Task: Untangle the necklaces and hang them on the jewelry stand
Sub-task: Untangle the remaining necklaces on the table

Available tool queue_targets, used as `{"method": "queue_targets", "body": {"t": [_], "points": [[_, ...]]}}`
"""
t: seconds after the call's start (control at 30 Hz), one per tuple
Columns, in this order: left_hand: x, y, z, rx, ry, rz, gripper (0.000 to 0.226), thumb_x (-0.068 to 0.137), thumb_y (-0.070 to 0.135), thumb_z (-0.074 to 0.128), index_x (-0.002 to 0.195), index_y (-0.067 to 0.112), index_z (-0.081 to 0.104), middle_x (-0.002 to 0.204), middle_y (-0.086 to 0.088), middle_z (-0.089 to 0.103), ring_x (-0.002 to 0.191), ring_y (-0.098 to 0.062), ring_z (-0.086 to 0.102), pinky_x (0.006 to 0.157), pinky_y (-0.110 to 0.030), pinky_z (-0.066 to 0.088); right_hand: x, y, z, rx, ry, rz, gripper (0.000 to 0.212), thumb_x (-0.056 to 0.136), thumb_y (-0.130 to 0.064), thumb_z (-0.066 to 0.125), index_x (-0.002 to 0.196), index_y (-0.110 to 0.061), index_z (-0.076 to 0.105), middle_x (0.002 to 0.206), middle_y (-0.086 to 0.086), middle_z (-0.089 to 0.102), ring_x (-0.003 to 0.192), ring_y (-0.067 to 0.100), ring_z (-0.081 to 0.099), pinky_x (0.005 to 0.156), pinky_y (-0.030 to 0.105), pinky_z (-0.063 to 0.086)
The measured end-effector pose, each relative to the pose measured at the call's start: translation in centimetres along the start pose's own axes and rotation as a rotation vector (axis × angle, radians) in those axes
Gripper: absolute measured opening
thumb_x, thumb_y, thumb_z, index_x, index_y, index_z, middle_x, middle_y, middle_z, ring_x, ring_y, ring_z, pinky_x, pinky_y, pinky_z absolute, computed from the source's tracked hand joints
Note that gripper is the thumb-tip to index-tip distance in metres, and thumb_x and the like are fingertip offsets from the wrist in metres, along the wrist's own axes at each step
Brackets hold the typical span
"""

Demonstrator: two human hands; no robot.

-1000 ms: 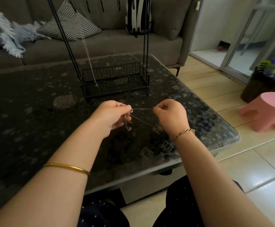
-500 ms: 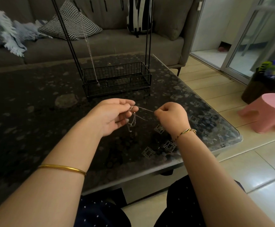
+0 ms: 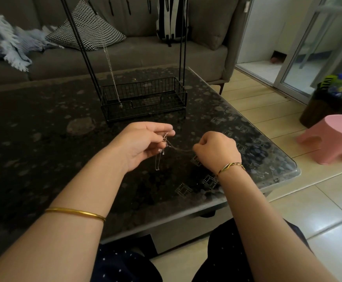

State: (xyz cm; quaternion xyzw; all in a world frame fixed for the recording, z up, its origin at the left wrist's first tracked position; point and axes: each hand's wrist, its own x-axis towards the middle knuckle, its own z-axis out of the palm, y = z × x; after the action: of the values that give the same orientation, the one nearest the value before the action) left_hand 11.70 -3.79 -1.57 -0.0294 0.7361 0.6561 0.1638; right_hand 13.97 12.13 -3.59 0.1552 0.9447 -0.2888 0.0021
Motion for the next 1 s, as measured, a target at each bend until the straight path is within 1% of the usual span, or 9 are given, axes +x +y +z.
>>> {"method": "queue_targets", "body": {"t": [0.13, 0.23, 0.3, 0.4, 0.5, 0.6, 0.77, 0.9, 1.0], "points": [[-0.2, 0.2, 0.4, 0.012, -0.07, 0.042, 0.043, 0.091, -0.013, 0.043, 0.107, 0.017, 0.07, 0.104, 0.005, 0.073, 0.059, 0.0, 0.06, 0.064, -0.02, 0.051, -0.2, 0.1, 0.0, -0.135, -0.031, 0.028, 0.016, 0.092, -0.028, 0.05, 0.095, -0.016, 0.059, 0.109, 0.006, 0.057, 0.12, 0.033, 0.039, 0.091, 0.042, 0.037], [-0.2, 0.3, 0.7, 0.027, -0.125, 0.075, 0.044, 0.092, -0.011, 0.043, 0.109, 0.019, 0.069, 0.108, 0.006, 0.072, 0.061, -0.001, 0.061, 0.068, -0.021, 0.051, 0.0, -0.3, 0.2, -0.059, 0.148, -0.093, 0.02, 0.091, -0.021, 0.049, 0.106, -0.016, 0.061, 0.114, 0.005, 0.059, 0.115, 0.03, 0.045, 0.089, 0.04, 0.04], [-0.3, 0.4, 0.9, 0.019, -0.146, 0.096, 0.044, 0.092, -0.011, 0.043, 0.112, 0.019, 0.068, 0.111, 0.005, 0.071, 0.062, -0.001, 0.062, 0.069, -0.021, 0.051, 0.1, -0.7, 0.3, 0.213, 0.167, -0.161, 0.018, 0.09, -0.015, 0.049, 0.101, -0.015, 0.063, 0.102, 0.003, 0.064, 0.099, 0.026, 0.056, 0.081, 0.038, 0.048], [-0.3, 0.5, 0.9, -0.006, -0.154, 0.12, 0.044, 0.092, -0.012, 0.042, 0.114, 0.017, 0.066, 0.112, 0.002, 0.071, 0.063, -0.003, 0.061, 0.07, -0.022, 0.051, 0.0, -1.4, 0.3, 0.736, -0.066, -0.05, 0.015, 0.092, -0.009, 0.046, 0.091, -0.014, 0.06, 0.086, 0.005, 0.069, 0.084, 0.024, 0.066, 0.069, 0.036, 0.051], [-0.3, 0.6, 0.9, -0.033, -0.159, 0.136, 0.046, 0.091, -0.013, 0.041, 0.116, 0.016, 0.065, 0.117, 0.0, 0.069, 0.078, -0.012, 0.063, 0.067, -0.02, 0.051, 0.0, -1.5, 0.2, 0.93, -0.204, 0.003, 0.014, 0.094, -0.009, 0.042, 0.092, -0.011, 0.055, 0.078, 0.004, 0.068, 0.074, 0.018, 0.066, 0.068, 0.028, 0.046], [-0.3, 0.6, 1.0, -0.059, -0.159, 0.128, 0.047, 0.091, -0.015, 0.04, 0.119, 0.015, 0.064, 0.119, -0.001, 0.068, 0.088, -0.018, 0.061, 0.063, -0.017, 0.051, -0.1, -1.6, 0.0, 0.985, -0.259, -0.02, 0.012, 0.093, -0.007, 0.046, 0.091, -0.009, 0.058, 0.07, 0.002, 0.063, 0.063, 0.014, 0.062, 0.07, 0.031, 0.046], [-0.4, 0.7, 1.2, -0.079, -0.153, 0.112, 0.045, 0.092, -0.013, 0.042, 0.123, 0.012, 0.062, 0.116, 0.0, 0.069, 0.075, -0.009, 0.064, 0.064, -0.018, 0.053, -0.3, -1.8, -0.1, 1.009, -0.288, -0.038, 0.01, 0.089, -0.007, 0.054, 0.083, -0.006, 0.061, 0.054, -0.001, 0.053, 0.052, 0.013, 0.053, 0.078, 0.041, 0.052], [-0.5, 0.8, 1.1, -0.055, -0.109, 0.093, 0.044, 0.091, -0.012, 0.043, 0.123, 0.012, 0.062, 0.115, -0.001, 0.069, 0.065, -0.005, 0.064, 0.069, -0.022, 0.053, -0.3, -1.5, 0.0, 0.898, -0.233, -0.057, 0.011, 0.088, -0.013, 0.06, 0.078, -0.01, 0.062, 0.055, -0.003, 0.048, 0.048, 0.01, 0.043, 0.051, 0.026, 0.042], [-0.6, 0.8, 1.1, -0.037, -0.071, 0.067, 0.043, 0.09, -0.011, 0.043, 0.123, 0.01, 0.063, 0.114, -0.003, 0.068, 0.059, -0.005, 0.064, 0.07, -0.024, 0.053, -0.1, -1.3, 0.1, 0.873, -0.165, -0.079, 0.012, 0.087, -0.016, 0.062, 0.076, -0.012, 0.062, 0.063, -0.001, 0.05, 0.046, 0.007, 0.037, 0.043, 0.021, 0.03]]}}
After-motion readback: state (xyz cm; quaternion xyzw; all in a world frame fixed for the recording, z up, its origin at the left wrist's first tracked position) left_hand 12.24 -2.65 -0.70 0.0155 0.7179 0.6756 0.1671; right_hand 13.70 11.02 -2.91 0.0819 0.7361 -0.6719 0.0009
